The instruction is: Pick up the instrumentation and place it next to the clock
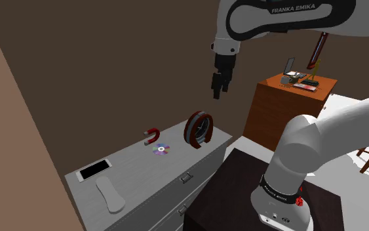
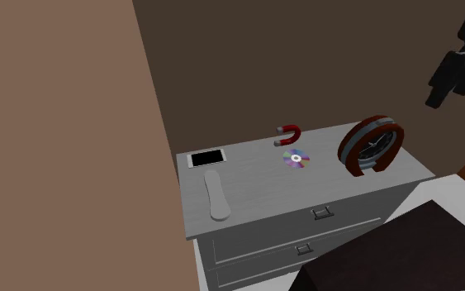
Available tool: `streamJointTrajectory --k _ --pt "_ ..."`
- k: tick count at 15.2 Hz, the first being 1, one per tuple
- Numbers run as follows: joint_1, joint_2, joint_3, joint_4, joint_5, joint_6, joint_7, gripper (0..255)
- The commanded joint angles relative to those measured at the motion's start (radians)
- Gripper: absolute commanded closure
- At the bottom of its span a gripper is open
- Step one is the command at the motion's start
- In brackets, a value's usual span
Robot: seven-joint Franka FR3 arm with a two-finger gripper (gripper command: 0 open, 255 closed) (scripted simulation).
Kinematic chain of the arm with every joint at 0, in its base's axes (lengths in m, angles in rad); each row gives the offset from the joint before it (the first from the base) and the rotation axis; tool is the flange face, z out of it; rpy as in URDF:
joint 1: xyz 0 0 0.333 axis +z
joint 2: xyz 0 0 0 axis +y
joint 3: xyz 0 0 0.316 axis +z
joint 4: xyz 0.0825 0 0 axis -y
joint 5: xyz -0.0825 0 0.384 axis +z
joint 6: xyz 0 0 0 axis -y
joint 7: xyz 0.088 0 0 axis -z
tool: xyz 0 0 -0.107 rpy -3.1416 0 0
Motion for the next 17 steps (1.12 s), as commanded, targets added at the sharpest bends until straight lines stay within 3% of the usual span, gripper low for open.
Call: streamJointTrajectory --k 1,9,17 --pt "0.000 0.000 0.000 0.000 0.000 0.000 0.000 0" --pt "0.055 0.148 0.106 -0.080 0.082 0.228 0.148 0" --pt "0.101 0.383 0.209 -0.068 0.131 0.458 0.291 0"
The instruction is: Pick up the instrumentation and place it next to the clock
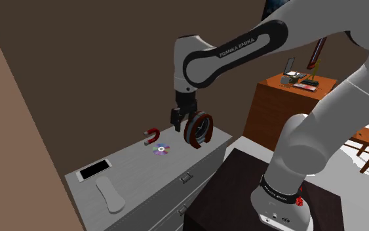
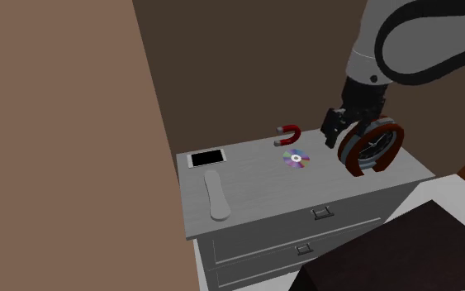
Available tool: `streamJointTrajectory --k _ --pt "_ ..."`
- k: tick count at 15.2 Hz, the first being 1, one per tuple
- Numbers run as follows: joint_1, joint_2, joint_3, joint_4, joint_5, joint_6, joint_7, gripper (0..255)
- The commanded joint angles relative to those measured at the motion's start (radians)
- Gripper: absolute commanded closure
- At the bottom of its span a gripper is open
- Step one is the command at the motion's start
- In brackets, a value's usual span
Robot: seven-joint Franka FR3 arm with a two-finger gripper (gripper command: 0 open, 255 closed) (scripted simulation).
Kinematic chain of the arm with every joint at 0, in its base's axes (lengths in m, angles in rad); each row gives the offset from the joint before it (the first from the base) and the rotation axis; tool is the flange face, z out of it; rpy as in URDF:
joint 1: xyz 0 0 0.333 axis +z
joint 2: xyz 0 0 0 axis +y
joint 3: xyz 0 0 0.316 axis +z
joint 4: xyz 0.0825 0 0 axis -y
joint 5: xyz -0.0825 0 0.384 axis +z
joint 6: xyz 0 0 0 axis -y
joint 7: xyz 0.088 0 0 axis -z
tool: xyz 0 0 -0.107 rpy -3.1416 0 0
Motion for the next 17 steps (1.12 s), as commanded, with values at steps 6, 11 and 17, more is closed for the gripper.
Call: streamJointTrajectory --k 6,11,17 --pt "0.026 0.242 0.078 0.072 -0.005 0.178 0.131 0" --pt "0.048 0.433 0.117 0.168 -0.053 0.274 0.241 0" --pt "0.100 0.666 0.124 0.326 -0.136 0.347 0.373 0"
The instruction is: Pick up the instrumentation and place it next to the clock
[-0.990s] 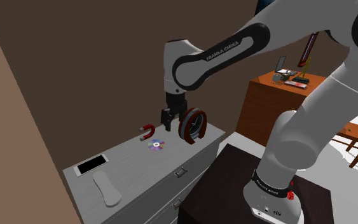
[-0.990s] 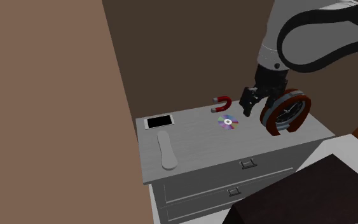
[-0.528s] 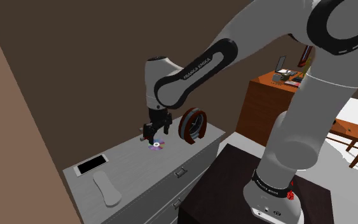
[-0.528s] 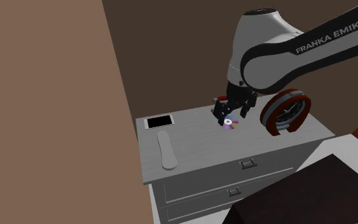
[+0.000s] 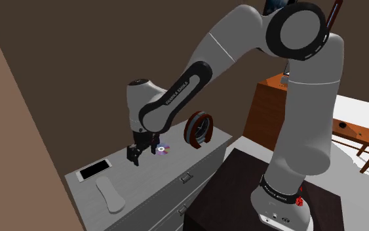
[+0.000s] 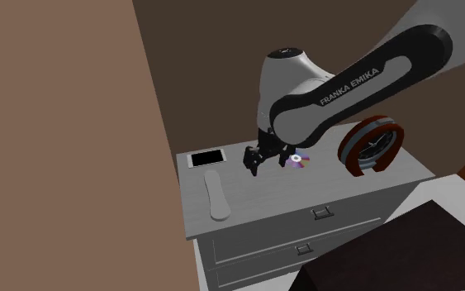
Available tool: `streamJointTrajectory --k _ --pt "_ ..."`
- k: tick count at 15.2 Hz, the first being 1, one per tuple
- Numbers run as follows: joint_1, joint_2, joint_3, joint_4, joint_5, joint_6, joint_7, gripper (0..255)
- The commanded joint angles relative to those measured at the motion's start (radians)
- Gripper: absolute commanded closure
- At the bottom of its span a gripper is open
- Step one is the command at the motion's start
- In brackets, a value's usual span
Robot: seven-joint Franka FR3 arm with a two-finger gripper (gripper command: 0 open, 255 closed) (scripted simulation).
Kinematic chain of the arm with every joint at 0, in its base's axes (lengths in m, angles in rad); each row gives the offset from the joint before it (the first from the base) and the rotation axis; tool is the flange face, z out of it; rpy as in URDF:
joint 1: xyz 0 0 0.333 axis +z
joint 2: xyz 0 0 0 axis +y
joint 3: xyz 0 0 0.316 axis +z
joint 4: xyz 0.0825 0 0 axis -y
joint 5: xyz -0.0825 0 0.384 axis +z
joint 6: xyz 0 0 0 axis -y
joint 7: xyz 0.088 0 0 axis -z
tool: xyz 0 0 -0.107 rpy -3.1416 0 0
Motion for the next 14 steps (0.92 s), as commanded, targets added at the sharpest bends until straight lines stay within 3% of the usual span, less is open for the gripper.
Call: streamJointTrajectory --k 1,8,14 --pt "0.020 0.083 -0.005 0.071 -0.029 0.011 0.040 0" --pt "0.110 0.350 -0.037 0.324 -0.094 0.027 0.147 0" --pt "0.186 0.586 -0.063 0.603 -0.114 -0.009 0.200 0"
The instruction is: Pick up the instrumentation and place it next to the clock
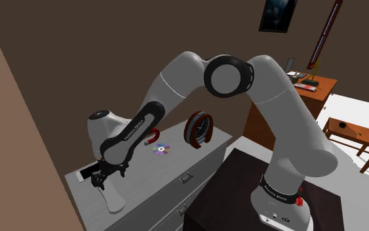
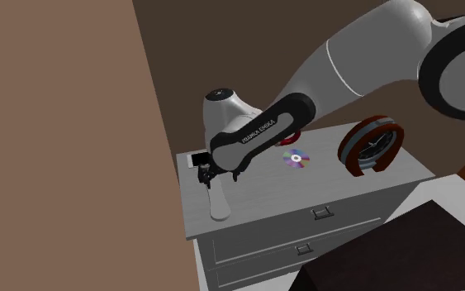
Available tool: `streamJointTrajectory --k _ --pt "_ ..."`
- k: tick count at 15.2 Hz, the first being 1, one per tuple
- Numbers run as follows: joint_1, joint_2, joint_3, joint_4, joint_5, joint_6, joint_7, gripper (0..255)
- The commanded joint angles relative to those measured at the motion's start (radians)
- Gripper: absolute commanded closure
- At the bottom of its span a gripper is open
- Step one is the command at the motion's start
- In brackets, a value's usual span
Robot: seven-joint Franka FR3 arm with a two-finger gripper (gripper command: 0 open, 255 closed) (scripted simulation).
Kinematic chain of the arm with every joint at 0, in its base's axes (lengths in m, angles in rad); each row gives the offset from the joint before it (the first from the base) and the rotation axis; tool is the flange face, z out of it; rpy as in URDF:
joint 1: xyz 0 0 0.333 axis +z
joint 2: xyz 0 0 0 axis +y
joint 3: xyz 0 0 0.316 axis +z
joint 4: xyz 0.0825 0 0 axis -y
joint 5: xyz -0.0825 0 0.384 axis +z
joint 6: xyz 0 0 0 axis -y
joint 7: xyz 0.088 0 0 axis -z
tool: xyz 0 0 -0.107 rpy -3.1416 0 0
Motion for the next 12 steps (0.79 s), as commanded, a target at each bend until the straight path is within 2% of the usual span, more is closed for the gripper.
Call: streamJointTrajectory --k 1,9,12 --pt "0.024 0.090 -0.008 0.115 -0.004 -0.023 0.012 0" --pt "0.041 0.192 -0.023 0.178 -0.014 0.018 0.019 0" --pt "0.041 0.192 -0.023 0.178 -0.014 0.018 0.019 0"
